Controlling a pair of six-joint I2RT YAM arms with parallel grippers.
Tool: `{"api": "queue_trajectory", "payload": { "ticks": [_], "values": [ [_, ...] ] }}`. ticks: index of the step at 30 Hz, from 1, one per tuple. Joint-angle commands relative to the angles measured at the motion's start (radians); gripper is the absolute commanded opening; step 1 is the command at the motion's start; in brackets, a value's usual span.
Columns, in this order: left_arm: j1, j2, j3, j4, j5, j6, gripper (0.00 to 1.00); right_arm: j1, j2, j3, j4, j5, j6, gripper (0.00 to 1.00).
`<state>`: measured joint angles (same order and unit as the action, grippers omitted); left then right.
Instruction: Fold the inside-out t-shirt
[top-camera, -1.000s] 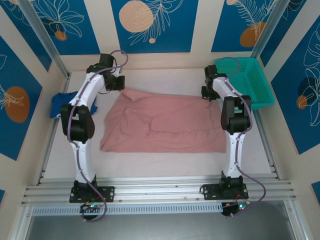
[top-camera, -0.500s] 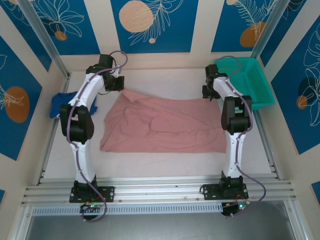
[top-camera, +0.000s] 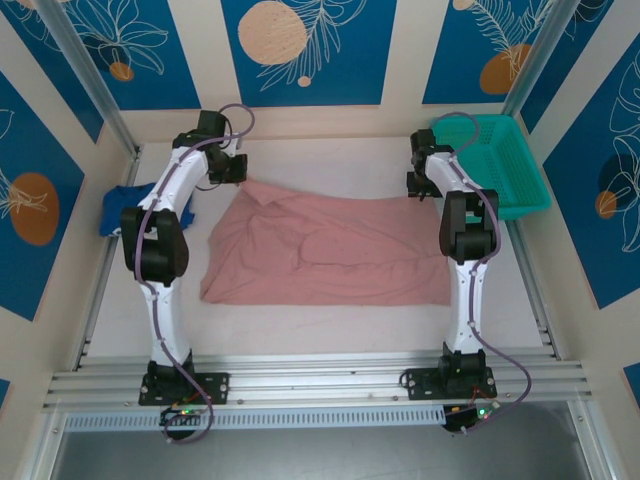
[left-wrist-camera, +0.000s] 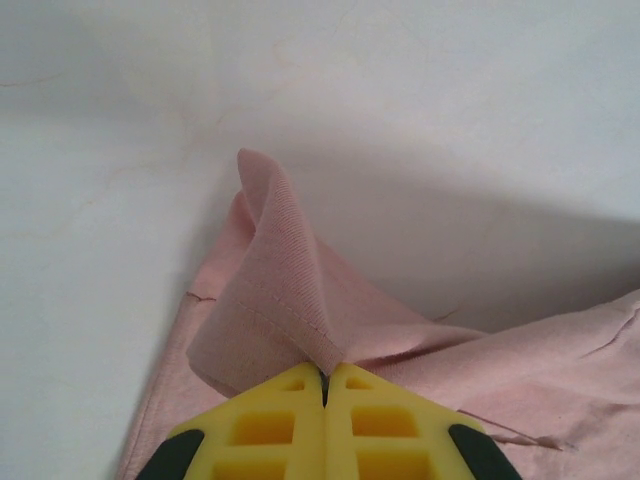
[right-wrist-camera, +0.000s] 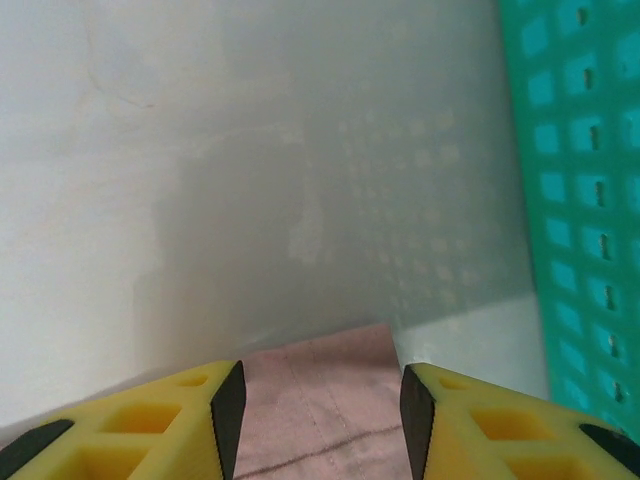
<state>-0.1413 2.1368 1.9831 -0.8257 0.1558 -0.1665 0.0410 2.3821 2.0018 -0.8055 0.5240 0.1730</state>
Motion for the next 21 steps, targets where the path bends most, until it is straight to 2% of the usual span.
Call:
{"api": "queue_trajectory", "payload": {
  "ticks": [1, 5, 8, 16, 21],
  "values": [
    [0.011, 0.002, 0.005, 0.008, -0.003, -0.004, 0.00, -0.017, 0.045, 0.050, -0.069, -0.002, -0.004, 0.48],
    [0.011, 0.002, 0.005, 0.012, -0.002, -0.005, 0.00, -0.021, 0.066, 0.061, -0.089, -0.018, 0.002, 0.47],
    [0.011, 0.006, 0.005, 0.014, 0.003, -0.005, 0.00, -0.024, 0.074, 0.068, -0.090, -0.022, 0.003, 0.43],
    [0.010, 0.012, 0.008, 0.022, 0.033, -0.014, 0.00, -0.024, 0.072, 0.090, -0.071, -0.010, -0.018, 0.18],
    [0.010, 0.014, 0.011, 0.023, 0.050, -0.017, 0.00, -0.018, 0.055, 0.095, -0.050, 0.000, -0.046, 0.09]
  ]
}}
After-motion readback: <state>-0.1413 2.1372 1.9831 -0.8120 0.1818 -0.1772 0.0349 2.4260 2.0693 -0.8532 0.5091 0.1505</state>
